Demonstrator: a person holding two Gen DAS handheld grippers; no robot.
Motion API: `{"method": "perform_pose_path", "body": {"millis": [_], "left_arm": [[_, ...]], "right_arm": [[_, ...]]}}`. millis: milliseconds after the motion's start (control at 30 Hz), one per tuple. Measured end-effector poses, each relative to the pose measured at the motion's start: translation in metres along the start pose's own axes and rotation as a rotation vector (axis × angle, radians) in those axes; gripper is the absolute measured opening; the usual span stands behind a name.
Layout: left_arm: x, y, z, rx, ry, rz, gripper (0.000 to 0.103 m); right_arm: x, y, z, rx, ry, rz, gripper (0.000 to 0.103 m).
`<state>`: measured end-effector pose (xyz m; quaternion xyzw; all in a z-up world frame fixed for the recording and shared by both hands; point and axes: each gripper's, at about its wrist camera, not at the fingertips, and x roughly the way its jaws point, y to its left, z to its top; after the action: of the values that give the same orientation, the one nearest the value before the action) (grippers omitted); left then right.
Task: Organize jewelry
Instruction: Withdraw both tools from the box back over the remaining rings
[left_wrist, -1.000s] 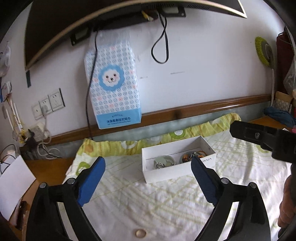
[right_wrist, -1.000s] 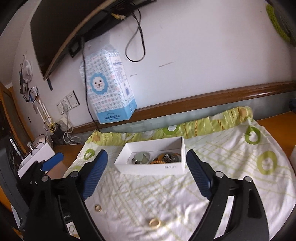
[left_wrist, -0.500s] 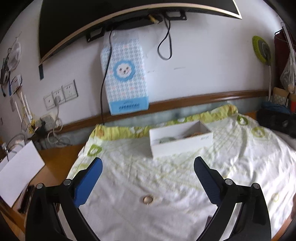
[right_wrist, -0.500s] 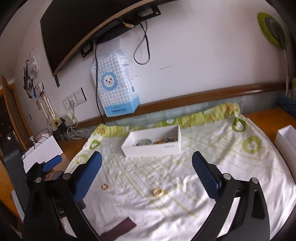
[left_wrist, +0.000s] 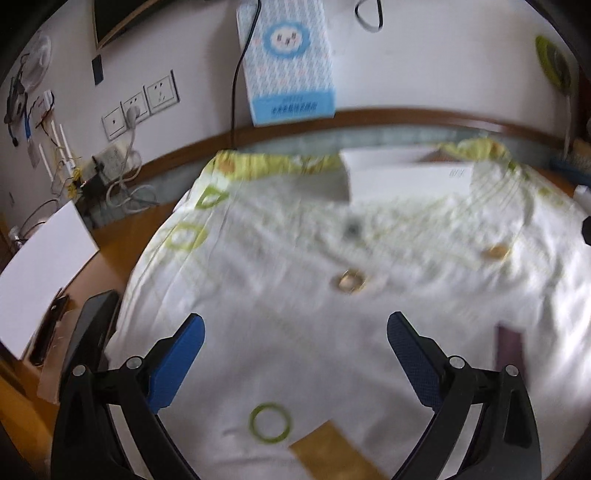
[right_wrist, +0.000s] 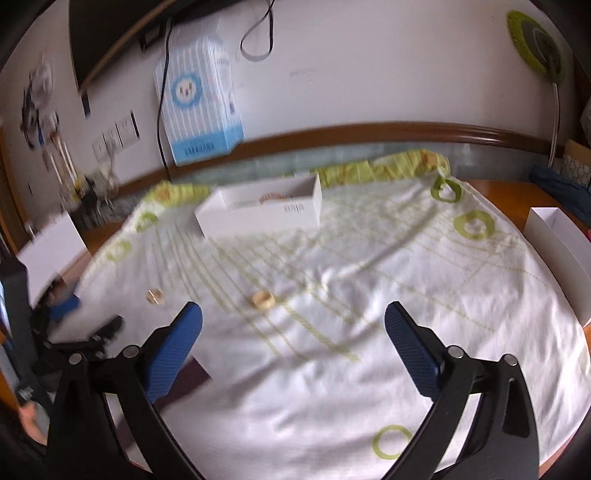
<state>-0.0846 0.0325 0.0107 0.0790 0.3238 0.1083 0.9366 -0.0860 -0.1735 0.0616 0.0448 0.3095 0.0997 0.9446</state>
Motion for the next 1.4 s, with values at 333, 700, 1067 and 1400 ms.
{"method": "perform_pose_path", "body": {"millis": [333,700,1067,1400], "left_arm": [[-0.001,0.008,-0.014,0.035,0.030,-0.005,0.099],[0.003,-0.004,-0.015,0.093,0.054,0.021,0.099],[0.002,0.009,-0.010,0.047,0.091,-0.017,0.099],[-0.018,0.040,0.050,-0.059,0.013,-0.067,0.099]], "right_arm": [[0.025,-0.007,-0.021,-0.023,0.132,0.023,0.098],[0.025,-0.002,-0.022,-0.051,0.128,0.035,0.098],[0.019,-0.006,-0.025,-0.041,0.147,0.028,0.098],[-0.034,-0.017,0.018,-0.040,-0.056,0.010,0.098]]}}
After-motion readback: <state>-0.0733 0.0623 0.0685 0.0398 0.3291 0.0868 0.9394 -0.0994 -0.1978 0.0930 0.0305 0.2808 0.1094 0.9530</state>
